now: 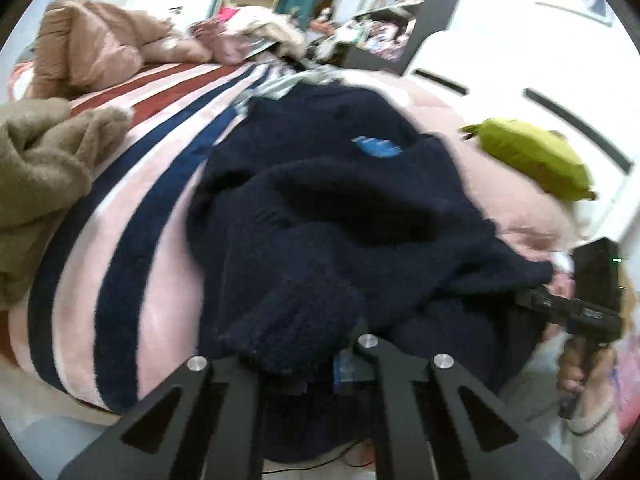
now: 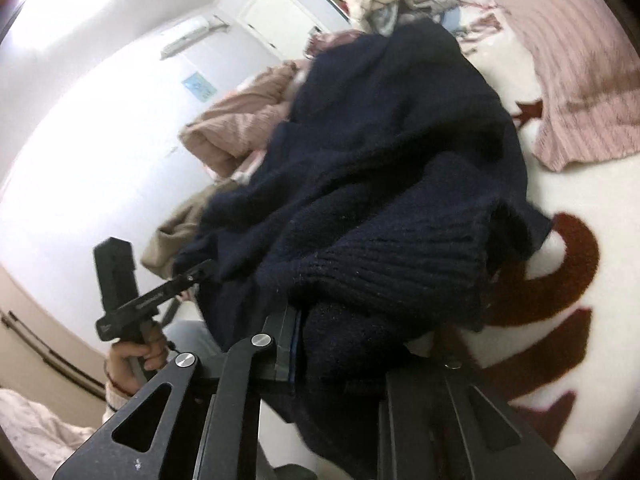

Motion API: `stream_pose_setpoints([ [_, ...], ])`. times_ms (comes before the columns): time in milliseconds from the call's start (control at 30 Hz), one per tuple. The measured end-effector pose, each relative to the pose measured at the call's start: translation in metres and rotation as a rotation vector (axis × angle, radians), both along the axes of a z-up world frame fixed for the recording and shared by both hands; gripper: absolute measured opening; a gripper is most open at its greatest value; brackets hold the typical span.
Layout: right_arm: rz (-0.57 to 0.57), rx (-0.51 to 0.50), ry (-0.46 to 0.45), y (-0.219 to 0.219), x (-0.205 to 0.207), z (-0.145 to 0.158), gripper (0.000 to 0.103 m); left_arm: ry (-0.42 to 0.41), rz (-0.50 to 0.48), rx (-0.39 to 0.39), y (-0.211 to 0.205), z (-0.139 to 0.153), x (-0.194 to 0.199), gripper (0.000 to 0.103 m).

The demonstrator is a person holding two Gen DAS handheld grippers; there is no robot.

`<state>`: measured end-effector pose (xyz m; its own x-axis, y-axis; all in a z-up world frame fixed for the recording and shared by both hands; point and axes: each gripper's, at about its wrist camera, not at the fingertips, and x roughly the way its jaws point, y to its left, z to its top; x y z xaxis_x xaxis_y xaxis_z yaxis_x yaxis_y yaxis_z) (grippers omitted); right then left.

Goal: Fold small clothes
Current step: 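Fold the hem toward the collar with the right tool while the left tool presses the sweater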

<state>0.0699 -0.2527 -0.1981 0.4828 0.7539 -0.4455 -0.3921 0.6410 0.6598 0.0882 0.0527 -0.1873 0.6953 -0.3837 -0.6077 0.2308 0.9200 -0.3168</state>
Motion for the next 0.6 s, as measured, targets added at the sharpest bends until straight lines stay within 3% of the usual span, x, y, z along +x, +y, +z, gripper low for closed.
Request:
stream_pose_setpoints([
  [67, 0.007, 0.041, -0.039, 0.001, -0.007, 0.012, 0.007, -0.041, -0.006, 0.004, -0.002, 0.011, -0.011, 0.005],
  [167, -0.013, -0.053, -0.055, 0.007, -0.01, 0.02, 0.007, -0.025, -0.031, 0.017, -0.002, 0.01, -0.011, 0.011],
  [233, -0.027, -0.086, -0.015, 0.008, -0.004, 0.013, 0.009, -0.004, -0.032, 0.047, 0.001, 0.005, -0.008, 0.037],
  [267, -0.033, -0.1, 0.01, 0.006, -0.001, 0.009, 0.01, 0.008, -0.032, 0.063, 0.003, 0.002, -0.006, 0.062],
  [300, -0.038, -0.116, 0.029, 0.004, 0.0, 0.006, 0.011, 0.02, -0.032, 0.08, 0.006, -0.001, -0.005, 0.075],
  [467, -0.061, -0.127, 0.081, -0.008, 0.002, -0.009, 0.012, 0.049, 0.031, 0.092, 0.033, -0.012, -0.004, 0.078],
  [600, -0.036, -0.132, 0.1, -0.01, 0.007, -0.015, 0.012, 0.137, -0.074, -0.028, 0.037, -0.029, 0.001, 0.078],
])
